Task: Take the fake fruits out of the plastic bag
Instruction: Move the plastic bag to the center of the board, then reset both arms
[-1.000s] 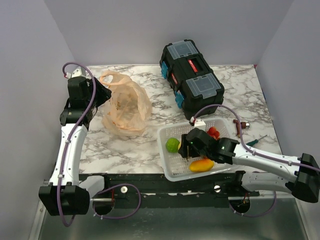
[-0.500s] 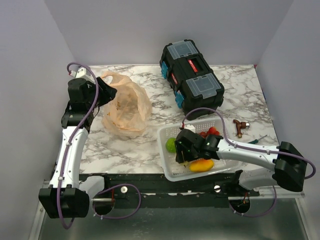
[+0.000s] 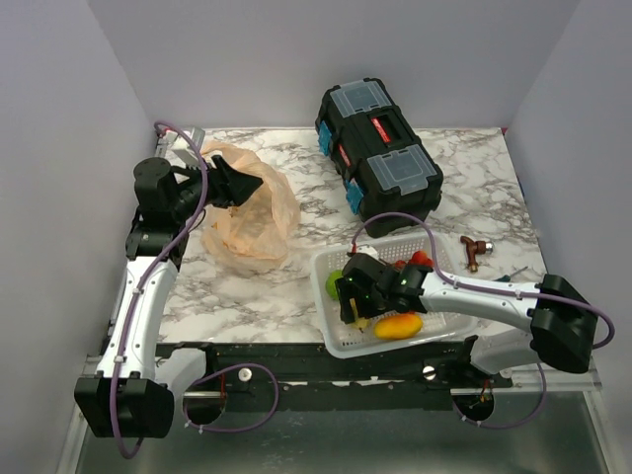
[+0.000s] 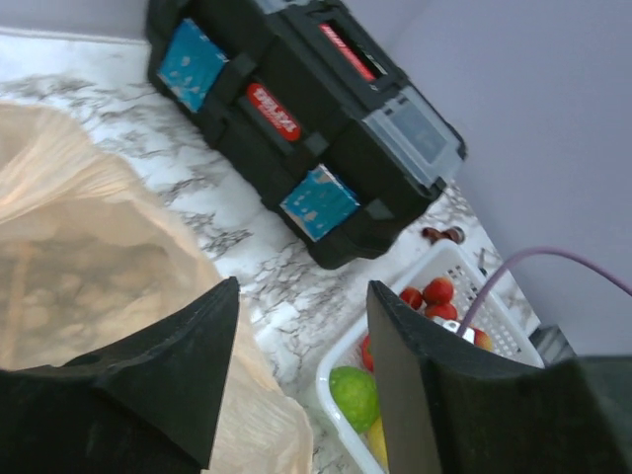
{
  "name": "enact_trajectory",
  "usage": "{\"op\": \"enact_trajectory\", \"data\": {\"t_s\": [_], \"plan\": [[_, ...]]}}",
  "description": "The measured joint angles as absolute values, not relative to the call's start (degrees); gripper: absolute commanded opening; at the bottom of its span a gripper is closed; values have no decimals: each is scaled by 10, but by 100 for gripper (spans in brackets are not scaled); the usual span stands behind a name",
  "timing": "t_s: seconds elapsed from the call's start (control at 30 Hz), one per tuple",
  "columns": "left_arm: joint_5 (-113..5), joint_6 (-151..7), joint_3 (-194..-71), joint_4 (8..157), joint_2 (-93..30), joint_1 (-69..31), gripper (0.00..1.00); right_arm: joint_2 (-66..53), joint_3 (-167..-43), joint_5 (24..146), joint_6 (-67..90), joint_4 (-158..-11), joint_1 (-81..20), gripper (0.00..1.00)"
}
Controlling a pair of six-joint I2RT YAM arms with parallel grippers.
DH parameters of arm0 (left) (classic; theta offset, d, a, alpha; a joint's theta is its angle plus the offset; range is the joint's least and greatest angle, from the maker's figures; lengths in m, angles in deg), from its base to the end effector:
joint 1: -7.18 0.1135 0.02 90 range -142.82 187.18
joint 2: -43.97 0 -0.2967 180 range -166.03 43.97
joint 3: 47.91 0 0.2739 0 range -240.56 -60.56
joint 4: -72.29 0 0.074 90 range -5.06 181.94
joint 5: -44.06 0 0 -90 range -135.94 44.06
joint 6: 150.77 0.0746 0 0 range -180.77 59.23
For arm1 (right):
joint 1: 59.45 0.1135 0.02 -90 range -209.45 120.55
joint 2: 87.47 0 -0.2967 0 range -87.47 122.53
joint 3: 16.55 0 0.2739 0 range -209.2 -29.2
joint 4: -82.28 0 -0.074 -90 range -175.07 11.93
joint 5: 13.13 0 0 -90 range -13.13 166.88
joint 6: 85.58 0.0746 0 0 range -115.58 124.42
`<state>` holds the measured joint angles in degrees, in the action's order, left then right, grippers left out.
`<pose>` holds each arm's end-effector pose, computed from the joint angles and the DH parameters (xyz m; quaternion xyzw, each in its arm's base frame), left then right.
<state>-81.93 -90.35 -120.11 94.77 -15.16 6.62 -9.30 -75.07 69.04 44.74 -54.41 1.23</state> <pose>0.2667 -0.0464 0.4081 0.0117 0.7523 -0.3875 0.5327 0.1481 0.2430 0.1801 -0.1557 0.9576 0.1377 0.1996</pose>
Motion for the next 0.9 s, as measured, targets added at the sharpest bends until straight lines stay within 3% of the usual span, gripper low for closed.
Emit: {"op": "enact_trajectory", "data": {"t_s": [0.33,0.6,0.9], "plan": [[-905,-901,-1184,878,-144,24,62,-140,-751,685,448,-544,13,96],[-909,-888,-1179,863,-132,-37,63,-209,-790,639,435,-517,13,99],[-901,-905,-1186,876,-79,-51,73,-315,-871,540,388,-486,13,100]]}}
